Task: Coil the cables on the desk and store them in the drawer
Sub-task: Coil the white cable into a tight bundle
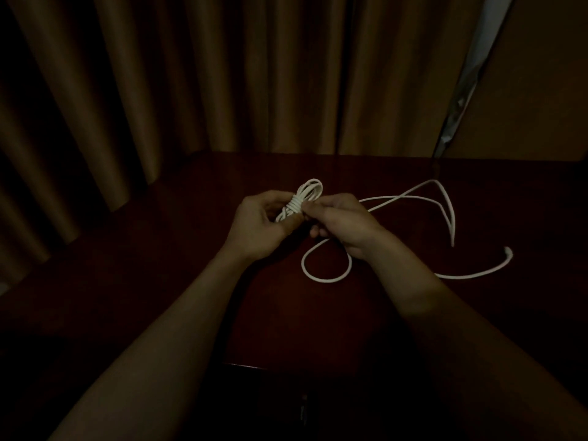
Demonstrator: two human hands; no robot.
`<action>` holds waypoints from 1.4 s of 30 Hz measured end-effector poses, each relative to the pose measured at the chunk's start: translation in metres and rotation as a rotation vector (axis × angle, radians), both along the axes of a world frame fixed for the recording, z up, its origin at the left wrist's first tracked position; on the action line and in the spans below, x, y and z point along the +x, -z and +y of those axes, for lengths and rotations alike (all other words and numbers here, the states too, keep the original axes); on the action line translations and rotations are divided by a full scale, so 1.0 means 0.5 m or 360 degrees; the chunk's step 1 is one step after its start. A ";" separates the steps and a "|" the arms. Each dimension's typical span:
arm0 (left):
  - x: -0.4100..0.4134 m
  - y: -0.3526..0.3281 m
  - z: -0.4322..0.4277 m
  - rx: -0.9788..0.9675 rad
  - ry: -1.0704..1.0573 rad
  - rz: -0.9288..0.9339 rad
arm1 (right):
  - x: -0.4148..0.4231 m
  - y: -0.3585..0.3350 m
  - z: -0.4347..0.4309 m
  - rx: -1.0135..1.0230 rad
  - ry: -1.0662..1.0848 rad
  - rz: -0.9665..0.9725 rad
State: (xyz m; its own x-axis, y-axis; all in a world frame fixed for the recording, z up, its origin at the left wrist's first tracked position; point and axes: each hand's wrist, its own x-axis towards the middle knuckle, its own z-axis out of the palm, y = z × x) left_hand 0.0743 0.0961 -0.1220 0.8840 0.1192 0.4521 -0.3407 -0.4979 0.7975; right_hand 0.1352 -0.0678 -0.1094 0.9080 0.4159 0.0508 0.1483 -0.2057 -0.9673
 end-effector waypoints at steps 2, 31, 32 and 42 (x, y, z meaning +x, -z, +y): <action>-0.001 -0.002 0.000 -0.0014 -0.0036 -0.0001 | -0.001 -0.001 0.000 -0.0004 -0.0029 -0.0003; -0.017 -0.013 -0.010 0.0137 -0.0210 -0.0062 | -0.025 0.000 0.013 0.0105 0.0109 -0.0148; -0.017 -0.012 -0.010 0.0158 -0.0238 -0.0065 | -0.027 -0.001 0.014 0.0131 0.0100 -0.0121; -0.008 -0.006 -0.007 0.0101 -0.0080 0.0141 | -0.031 -0.003 0.017 0.0211 0.0053 -0.0158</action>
